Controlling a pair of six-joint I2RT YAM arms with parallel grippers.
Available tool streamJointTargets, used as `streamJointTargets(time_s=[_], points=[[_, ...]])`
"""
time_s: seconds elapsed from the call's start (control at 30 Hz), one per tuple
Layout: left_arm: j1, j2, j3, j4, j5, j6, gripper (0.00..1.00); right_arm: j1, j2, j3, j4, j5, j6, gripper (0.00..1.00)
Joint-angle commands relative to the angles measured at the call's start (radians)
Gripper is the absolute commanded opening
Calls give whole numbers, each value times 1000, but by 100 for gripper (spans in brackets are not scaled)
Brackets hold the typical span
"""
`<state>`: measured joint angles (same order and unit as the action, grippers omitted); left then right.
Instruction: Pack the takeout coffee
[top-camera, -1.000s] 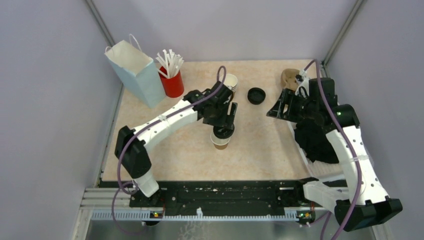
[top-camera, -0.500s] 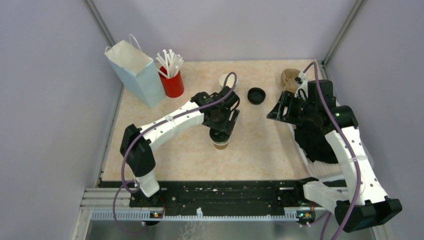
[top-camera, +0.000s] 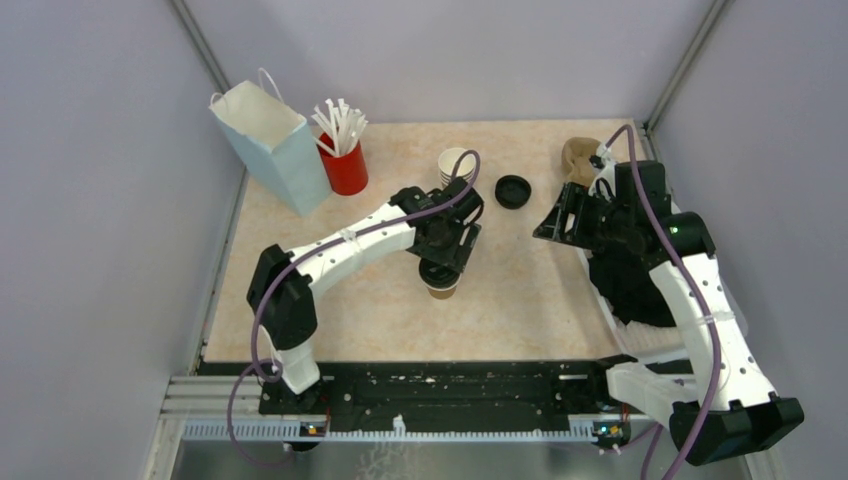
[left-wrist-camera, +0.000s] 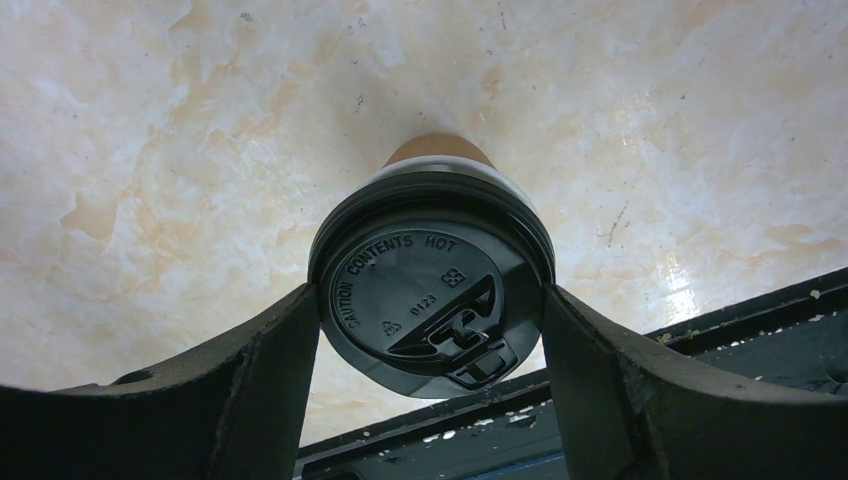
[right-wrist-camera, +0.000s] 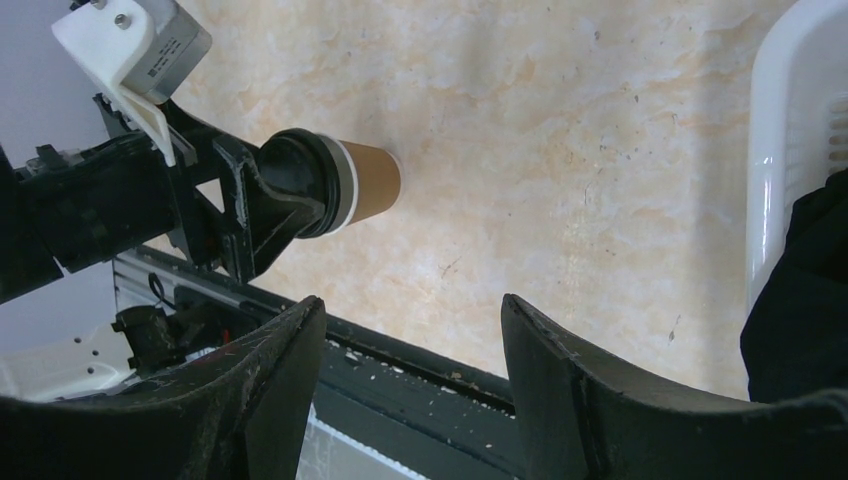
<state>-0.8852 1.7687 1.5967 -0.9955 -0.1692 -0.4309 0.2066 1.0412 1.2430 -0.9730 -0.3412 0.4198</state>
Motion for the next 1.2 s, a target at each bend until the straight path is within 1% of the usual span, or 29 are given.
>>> streamJointTargets(time_s=[0.0,0.83,1.17], points=[[-4,13,-9,21,-12,17,80,2,-18,3,25,-5,-7,65],[-4,63,4,34,-7,38,82,3,-5,4,31,-5,-22,65],[-11,27,13,17,-14,23,82,3,-3,1,27,-7,-28,65]])
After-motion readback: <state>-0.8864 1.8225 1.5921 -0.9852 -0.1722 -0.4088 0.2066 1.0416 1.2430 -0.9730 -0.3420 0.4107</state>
